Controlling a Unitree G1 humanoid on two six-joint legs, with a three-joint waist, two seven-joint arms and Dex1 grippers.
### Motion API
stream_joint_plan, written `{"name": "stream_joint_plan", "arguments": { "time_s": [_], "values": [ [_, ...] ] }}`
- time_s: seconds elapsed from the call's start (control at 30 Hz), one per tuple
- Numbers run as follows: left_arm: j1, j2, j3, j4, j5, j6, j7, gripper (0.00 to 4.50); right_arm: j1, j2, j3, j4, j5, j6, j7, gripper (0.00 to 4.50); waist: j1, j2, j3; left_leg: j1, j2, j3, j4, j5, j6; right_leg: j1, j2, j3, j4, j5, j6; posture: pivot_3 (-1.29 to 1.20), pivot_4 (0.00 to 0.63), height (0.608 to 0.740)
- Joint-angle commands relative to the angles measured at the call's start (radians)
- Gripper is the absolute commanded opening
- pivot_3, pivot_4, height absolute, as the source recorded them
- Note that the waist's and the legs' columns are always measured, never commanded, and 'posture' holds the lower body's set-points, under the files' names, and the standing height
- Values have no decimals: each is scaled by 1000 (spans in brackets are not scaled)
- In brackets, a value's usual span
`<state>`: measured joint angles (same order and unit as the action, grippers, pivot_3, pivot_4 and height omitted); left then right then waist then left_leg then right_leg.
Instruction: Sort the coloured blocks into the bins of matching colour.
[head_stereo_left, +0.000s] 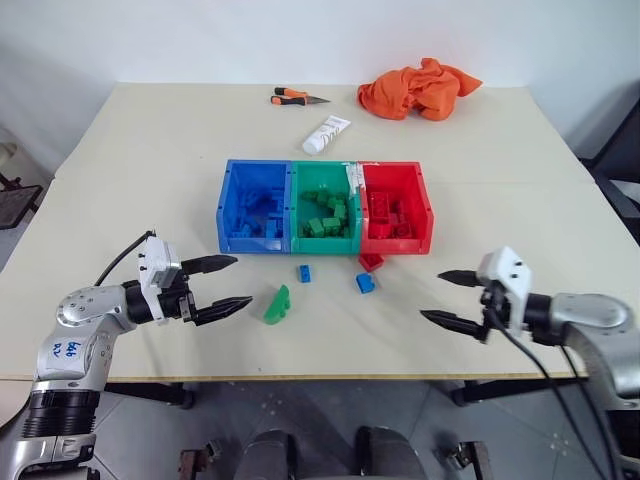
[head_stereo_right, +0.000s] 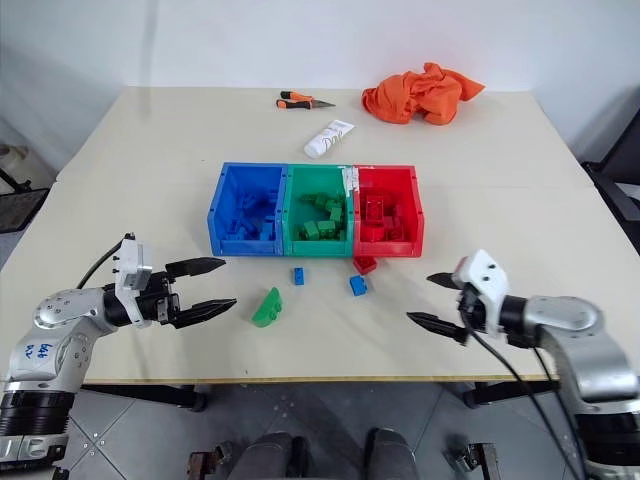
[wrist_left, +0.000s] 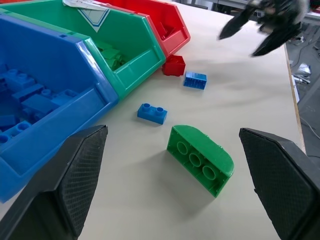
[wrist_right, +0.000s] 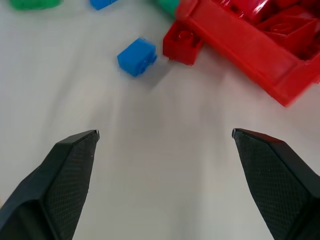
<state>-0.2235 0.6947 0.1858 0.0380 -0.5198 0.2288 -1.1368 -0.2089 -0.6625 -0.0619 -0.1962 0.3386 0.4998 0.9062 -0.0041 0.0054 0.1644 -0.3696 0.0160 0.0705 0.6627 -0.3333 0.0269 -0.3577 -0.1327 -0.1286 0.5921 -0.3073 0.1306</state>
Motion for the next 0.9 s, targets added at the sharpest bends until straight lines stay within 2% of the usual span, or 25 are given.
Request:
{"name": "stream_joint_plan", "arguments": {
  "time_s": [0.03,0.33,0.67,0.77,0.9],
  "values": [
    [47,18,43,-81,-22,8,13,4500,-52,102,62,25,-37,8,-119,4460,0,1,0,0,0,0,0,0,0,0,0,0,0,0,0,0,150,740],
    [93,17,74,-141,-31,38,46,4500,-136,213,155,138,-95,-30,-175,4460,0,0,0,-1,-1,-3,0,0,1,0,0,0,2,0,0,0,150,740],
    [100,10,73,-157,-29,50,66,4500,-141,242,196,160,-137,-68,-186,4460,-1,0,0,0,-1,-3,0,0,1,0,0,0,2,0,0,0,150,740],
    [89,6,66,-152,-27,49,69,4500,-140,245,211,163,-156,-82,-187,3853,-1,0,0,0,-1,-3,0,0,0,0,0,0,2,0,0,0,150,740],
    [81,6,64,-145,-25,47,67,4500,-125,234,205,143,-164,-88,-183,2502,-1,0,0,0,-1,-3,0,0,1,0,0,0,2,0,0,0,150,740]
  ]
}}
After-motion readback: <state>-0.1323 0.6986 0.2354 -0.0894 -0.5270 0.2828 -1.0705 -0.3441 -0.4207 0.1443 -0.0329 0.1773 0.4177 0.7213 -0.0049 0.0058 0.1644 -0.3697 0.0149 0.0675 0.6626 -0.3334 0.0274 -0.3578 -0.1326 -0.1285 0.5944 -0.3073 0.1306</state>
